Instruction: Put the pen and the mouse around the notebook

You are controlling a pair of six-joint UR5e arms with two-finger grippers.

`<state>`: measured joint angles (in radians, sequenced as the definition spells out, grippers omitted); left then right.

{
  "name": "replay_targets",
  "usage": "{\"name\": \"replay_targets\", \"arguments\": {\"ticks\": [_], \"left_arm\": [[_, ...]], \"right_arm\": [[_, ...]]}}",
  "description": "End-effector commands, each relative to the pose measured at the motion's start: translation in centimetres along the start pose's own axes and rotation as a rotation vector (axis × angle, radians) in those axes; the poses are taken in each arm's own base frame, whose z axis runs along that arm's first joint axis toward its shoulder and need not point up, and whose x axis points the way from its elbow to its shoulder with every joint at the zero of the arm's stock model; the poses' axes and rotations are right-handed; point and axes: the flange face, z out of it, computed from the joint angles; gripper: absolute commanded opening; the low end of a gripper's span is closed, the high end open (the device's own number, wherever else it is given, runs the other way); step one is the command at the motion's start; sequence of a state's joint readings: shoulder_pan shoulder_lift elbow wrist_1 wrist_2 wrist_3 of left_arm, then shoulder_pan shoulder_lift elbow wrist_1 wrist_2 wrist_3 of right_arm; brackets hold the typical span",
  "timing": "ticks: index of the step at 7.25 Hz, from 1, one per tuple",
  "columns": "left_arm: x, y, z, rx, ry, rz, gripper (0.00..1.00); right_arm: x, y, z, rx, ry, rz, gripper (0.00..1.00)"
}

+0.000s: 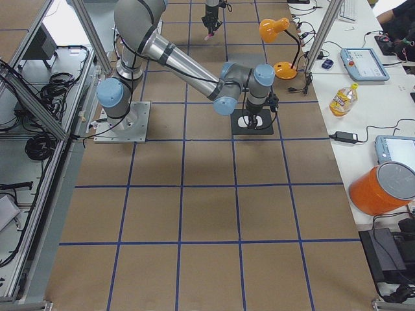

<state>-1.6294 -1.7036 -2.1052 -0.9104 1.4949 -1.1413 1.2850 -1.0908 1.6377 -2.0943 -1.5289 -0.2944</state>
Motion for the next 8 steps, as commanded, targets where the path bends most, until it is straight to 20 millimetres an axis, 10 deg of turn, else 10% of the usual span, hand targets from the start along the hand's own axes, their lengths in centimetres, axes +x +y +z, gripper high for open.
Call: {"name": "replay_targets", "arguments": {"ticks": [1, 3, 6, 8], "left_arm": [[2.1, 6.1, 0.5, -0.08, 0.006, -0.344, 0.0], [4.4, 10.1, 1.1, -0.152, 0.003, -0.454, 0.0], [7.3, 11.0, 3.1, -0.142, -0.027, -0.598, 0.0], [8.8, 12.9, 5.0, -0.127, -0.054, -0.641, 0.0]], "right_arm": [[-5.1, -3.4, 2.0, 0.0, 0.038, 0.03, 0.14], [-6.7, -4.3, 3.2, -0.011, 0.045, 0.028, 0.14], [-7.6, -4.3, 4.4, -0.029, 0.044, 0.024, 0.16], [-5.1, -3.7, 4.4, -0.047, 0.043, 0.06, 0.16]]}}
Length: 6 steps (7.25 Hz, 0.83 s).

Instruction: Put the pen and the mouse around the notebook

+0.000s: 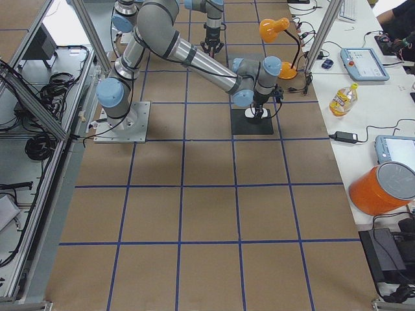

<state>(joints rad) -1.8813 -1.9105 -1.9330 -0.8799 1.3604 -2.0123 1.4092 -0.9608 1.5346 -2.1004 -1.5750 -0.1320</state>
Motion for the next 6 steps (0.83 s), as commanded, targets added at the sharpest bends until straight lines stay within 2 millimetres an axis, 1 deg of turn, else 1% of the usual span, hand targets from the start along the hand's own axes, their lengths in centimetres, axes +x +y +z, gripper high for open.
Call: {"name": "replay_targets", "arguments": {"ticks": [1, 2, 3, 4, 5, 6], "left_arm": [[0.4, 2.2, 1.6, 0.014, -0.01, 0.0, 0.0], [0.2, 1.9, 1.4, 0.024, -0.009, 0.037, 0.0], [0.2, 1.8, 2.1, 0.073, -0.005, 0.067, 0.0], [0.2, 1.9, 2.1, 0.079, -0.001, 0.069, 0.0], [0.4, 1.9, 2.5, 0.078, -0.005, 0.07, 0.0], [0.4, 1.9, 2.8, 0.075, -0.012, 0.072, 0.0]], "right_arm": [[2.7, 0.5, 0.5, -0.023, -0.003, 0.036, 0.16], [2.6, 1.0, 1.4, -0.032, -0.005, 0.041, 0.23], [2.6, 1.4, 1.6, -0.04, -0.003, 0.041, 0.99], [2.8, 1.4, 1.0, -0.042, 0.015, 0.036, 1.0], [3.0, 2.0, -1.3, -0.029, 0.05, 0.037, 1.0], [2.1, 2.9, -4.5, -0.028, 0.043, 0.034, 1.0]]}}
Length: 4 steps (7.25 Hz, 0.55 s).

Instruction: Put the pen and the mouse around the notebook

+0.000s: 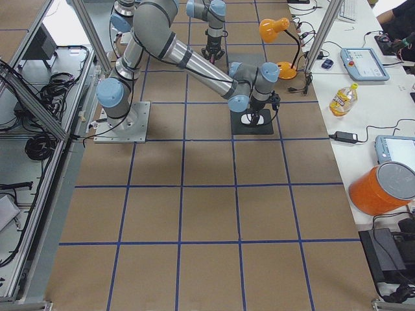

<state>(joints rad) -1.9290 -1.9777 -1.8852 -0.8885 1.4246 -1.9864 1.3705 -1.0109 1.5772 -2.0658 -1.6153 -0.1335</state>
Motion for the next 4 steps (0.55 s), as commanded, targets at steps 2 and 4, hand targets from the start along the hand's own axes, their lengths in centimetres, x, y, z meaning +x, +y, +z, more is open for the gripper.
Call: {"name": "replay_targets", "arguments": {"ticks": [2, 4], "left_arm": [[-0.3, 0.5, 0.7, 0.002, -0.013, 0.014, 0.12], [-0.9, 1.2, 0.5, 0.007, -0.001, 0.036, 0.31]], "right_arm": [[-7.1, 5.7, -12.9, 0.082, 0.016, -0.064, 1.0], [-9.8, 11.8, -21.7, 0.128, 0.017, -0.083, 1.0]]}}
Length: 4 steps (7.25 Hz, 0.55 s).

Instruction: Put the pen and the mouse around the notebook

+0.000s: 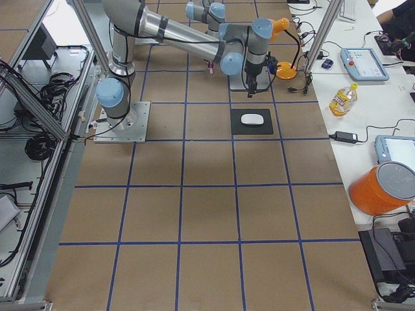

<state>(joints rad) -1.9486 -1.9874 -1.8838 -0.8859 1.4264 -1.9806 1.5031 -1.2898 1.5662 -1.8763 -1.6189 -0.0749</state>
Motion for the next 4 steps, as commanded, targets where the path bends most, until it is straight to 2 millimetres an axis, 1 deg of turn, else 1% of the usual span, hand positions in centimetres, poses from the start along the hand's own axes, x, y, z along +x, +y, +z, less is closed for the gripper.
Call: {"name": "replay_targets", "arguments": {"ticks": [1, 2, 3, 4], "left_arm": [[-0.4, 0.3, 0.3, 0.004, -0.001, 0.012, 0.7], [-0.4, 0.3, 0.2, 0.002, 0.0, 0.035, 1.0], [-0.4, 0.3, 0.0, 0.001, 0.007, 0.044, 1.0], [0.0, -0.1, -1.9, -0.013, 0.033, 0.058, 1.0]], "right_arm": [[-1.8, 5.5, -11.0, 0.028, -0.014, -0.003, 1.0], [-1.8, 7.8, -15.2, -0.015, -0.023, 0.008, 1.0], [-1.9, 8.5, -16.2, -0.024, -0.021, 0.009, 1.0], [-2.4, 9.4, -15.6, -0.058, -0.026, 0.003, 1.0]]}}
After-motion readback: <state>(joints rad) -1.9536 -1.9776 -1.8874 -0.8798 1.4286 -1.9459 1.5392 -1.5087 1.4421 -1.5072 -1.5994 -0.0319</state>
